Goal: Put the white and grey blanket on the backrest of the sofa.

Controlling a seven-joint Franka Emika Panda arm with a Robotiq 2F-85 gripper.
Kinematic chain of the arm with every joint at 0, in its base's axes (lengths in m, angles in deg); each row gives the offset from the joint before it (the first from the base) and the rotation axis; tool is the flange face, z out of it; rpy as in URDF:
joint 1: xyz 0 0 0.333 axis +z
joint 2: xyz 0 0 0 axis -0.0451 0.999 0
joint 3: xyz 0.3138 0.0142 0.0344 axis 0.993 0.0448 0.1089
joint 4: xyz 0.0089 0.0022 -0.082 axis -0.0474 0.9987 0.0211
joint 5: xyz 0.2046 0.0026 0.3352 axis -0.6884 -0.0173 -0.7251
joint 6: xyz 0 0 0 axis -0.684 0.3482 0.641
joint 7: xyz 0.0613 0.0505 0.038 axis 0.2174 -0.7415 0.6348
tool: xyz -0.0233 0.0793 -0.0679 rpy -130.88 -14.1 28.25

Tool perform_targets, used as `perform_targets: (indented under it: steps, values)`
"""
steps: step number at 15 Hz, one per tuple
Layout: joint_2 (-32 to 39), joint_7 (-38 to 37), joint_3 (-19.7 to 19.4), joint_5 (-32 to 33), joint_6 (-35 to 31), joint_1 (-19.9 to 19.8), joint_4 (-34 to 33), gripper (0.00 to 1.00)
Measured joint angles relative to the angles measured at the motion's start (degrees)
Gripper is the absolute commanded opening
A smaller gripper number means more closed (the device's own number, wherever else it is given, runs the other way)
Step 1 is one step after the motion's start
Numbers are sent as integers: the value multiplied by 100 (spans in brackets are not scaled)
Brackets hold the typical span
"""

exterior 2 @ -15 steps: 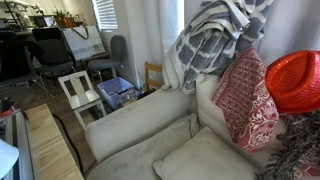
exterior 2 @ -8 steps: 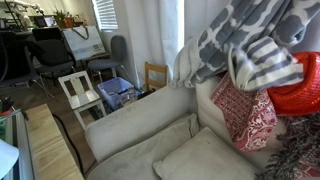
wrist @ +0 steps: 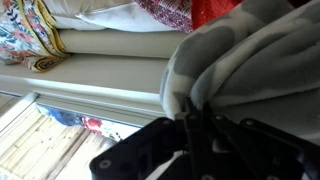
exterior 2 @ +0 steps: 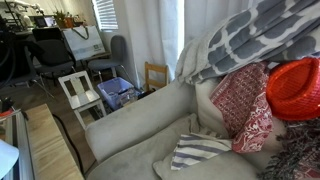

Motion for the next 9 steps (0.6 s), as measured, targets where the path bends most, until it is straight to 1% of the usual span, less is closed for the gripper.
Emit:
perform_targets:
  steps: [1, 2, 5, 7, 9]
  values:
    - [170, -93, 2, 0, -73, -90, -126, 32]
    - [349, -222, 2, 0, -145, -169, -259, 35]
    - [816, -620, -40, 37, -271, -340, -728, 57]
    - [892, -712, -184, 127, 66, -298, -959, 73]
    - [792, -715, -373, 298, 740, -139, -1150, 88]
